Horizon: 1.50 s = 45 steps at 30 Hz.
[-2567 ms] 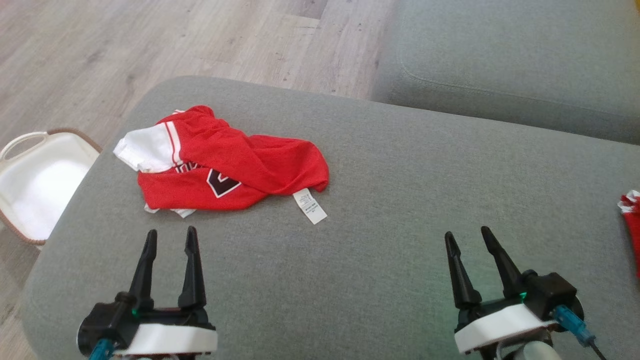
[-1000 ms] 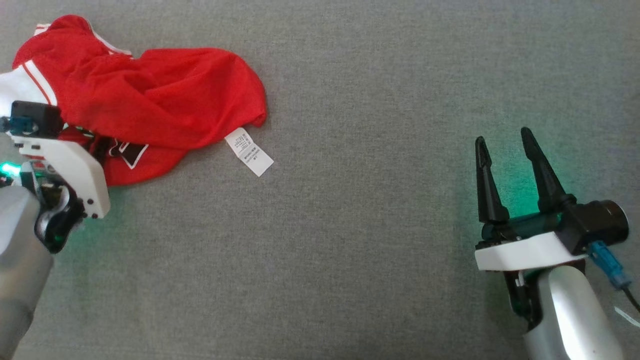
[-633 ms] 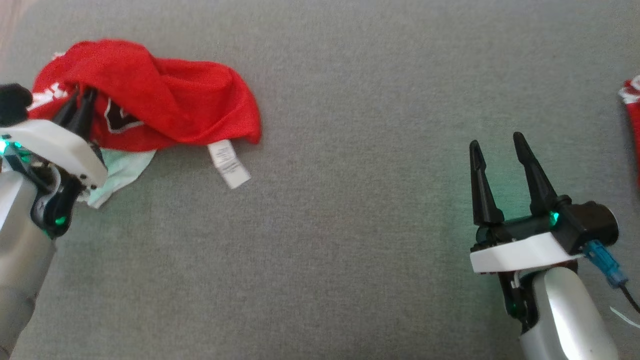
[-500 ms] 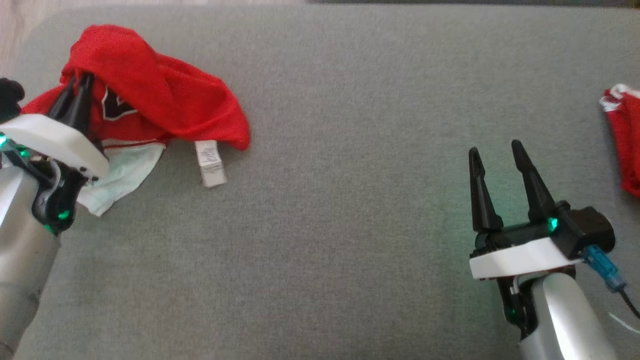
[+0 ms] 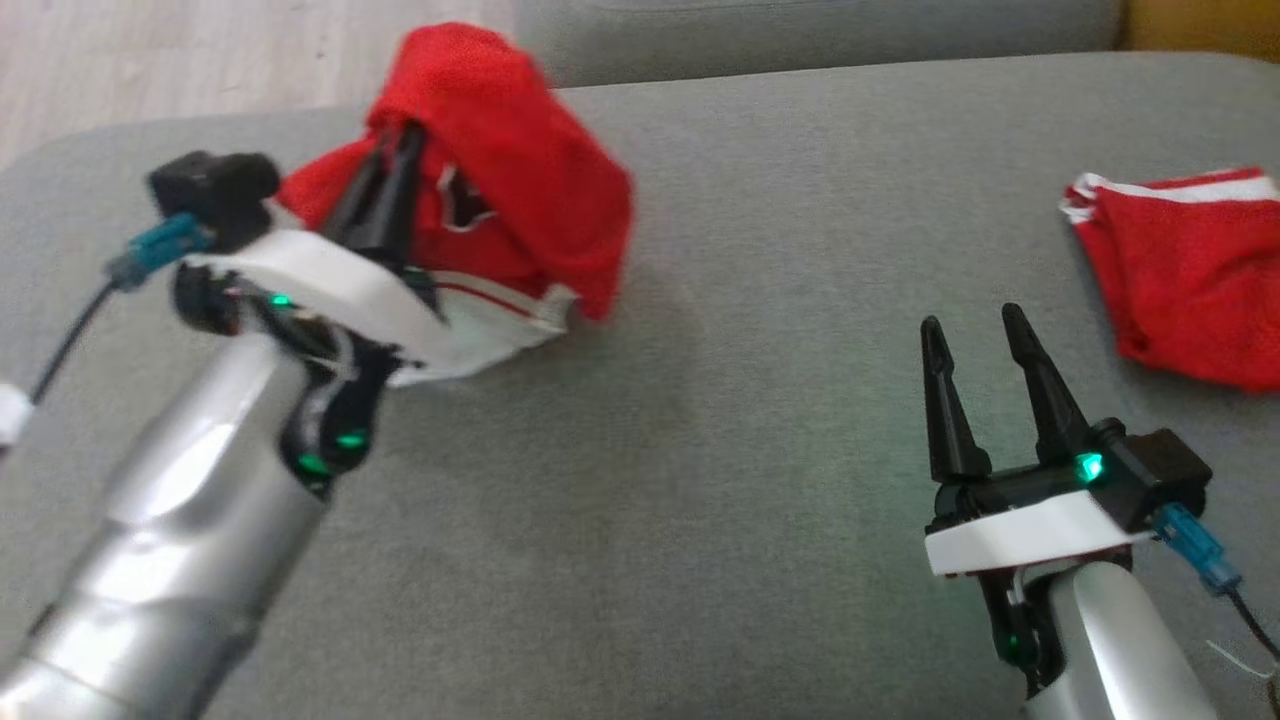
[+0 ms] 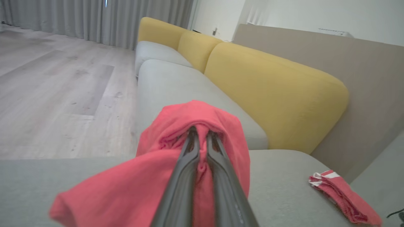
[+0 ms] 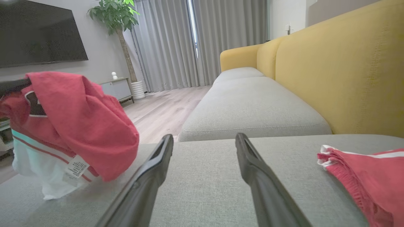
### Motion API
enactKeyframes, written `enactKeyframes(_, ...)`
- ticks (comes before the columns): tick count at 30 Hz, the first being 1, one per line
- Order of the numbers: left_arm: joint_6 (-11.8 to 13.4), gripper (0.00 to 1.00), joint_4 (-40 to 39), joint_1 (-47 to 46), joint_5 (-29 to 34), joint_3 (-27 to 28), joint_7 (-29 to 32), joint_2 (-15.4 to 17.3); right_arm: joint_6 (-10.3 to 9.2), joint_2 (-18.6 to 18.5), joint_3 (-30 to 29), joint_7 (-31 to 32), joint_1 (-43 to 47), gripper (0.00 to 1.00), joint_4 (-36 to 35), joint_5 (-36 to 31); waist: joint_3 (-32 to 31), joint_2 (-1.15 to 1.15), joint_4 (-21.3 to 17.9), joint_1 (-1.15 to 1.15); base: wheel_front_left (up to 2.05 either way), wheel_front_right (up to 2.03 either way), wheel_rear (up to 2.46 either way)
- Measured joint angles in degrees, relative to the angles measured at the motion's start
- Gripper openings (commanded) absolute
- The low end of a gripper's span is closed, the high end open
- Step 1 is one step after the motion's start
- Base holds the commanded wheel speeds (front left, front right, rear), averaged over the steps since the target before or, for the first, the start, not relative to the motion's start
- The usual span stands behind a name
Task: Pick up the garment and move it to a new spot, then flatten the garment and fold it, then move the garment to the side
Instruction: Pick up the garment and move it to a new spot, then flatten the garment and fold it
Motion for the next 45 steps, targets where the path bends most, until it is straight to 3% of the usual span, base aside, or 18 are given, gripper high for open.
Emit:
enactKeyframes(6,4.91,0.00,-2.57,-0.16,2.35,-2.60,-0.44,-5.30,0.00,0.00,1.29,0.00,-0.04,1.00,-0.21,1.01,0.15,0.00,-3.28,0.00,0.00,0.00,0.00)
enactKeyframes(7,5.36,0.36,-2.47,-0.23,3.07,-3.14,-0.77,-5.97,0.00,0.00,1.44,0.00,-0.08,1.00,-0.21,1.15,0.25,0.00,-3.83,0.00,0.00,0.00,0.00)
enactKeyframes(8,5.73,1.00,-2.08,-0.36,4.03,-3.64,-1.27,-6.50,0.00,0.00,1.54,0.00,-0.10,1.00,-0.22,1.44,0.37,0.00,-4.36,0.00,0.00,0.00,0.00)
enactKeyframes(13,7.32,1.00,2.87,-1.66,8.89,-4.75,-5.66,-6.54,0.00,0.00,1.52,0.00,-0.14,1.00,-0.33,1.91,1.17,0.00,-6.10,0.01,0.00,0.00,0.00)
enactKeyframes(20,7.43,1.00,5.05,0.07,9.98,-1.12,-12.82,-2.90,0.00,0.00,0.26,0.00,-0.10,1.00,-0.47,1.79,1.21,0.00,-4.31,0.01,0.00,0.00,0.00)
enactKeyframes(24,6.00,1.00,2.68,6.72,10.20,2.71,-13.97,0.05,0.00,0.00,-0.30,0.00,-0.05,1.00,-0.43,1.29,0.53,0.00,-2.37,0.01,0.00,0.00,0.00)
enactKeyframes(27,5.58,1.00,-3.01,16.14,14.56,7.81,-13.97,0.77,0.00,0.01,-1.20,0.00,0.36,1.00,-0.21,0.74,-0.46,0.00,-0.30,0.00,0.00,0.00,0.00)
enactKeyframes(31,5.21,1.00,-6.95,22.84,18.49,11.03,-13.99,0.14,0.00,0.01,-1.85,0.00,1.91,1.00,0.04,0.30,-1.52,0.00,1.06,0.00,0.00,0.00,0.00)
enactKeyframes(35,4.91,1.00,-9.53,30.63,23.47,14.11,-14.00,-2.63,0.00,0.02,-2.18,0.00,3.67,1.00,0.58,0.29,-2.98,0.00,2.35,0.00,0.00,0.00,0.00)
enactKeyframes(41,2.47,1.00,-11.80,35.77,28.24,19.00,-14.00,-8.09,0.00,0.02,-2.16,0.00,3.73,1.00,0.86,-0.18,-4.12,0.00,2.93,0.00,0.00,0.00,0.00)
enactKeyframes(45,0.19,1.00,-12.10,36.10,31.53,20.80,-14.00,-9.78,0.00,0.02,-2.23,0.00,3.73,1.00,0.98,-0.22,-3.57,0.00,3.29,0.00,0.00,0.00,0.00)
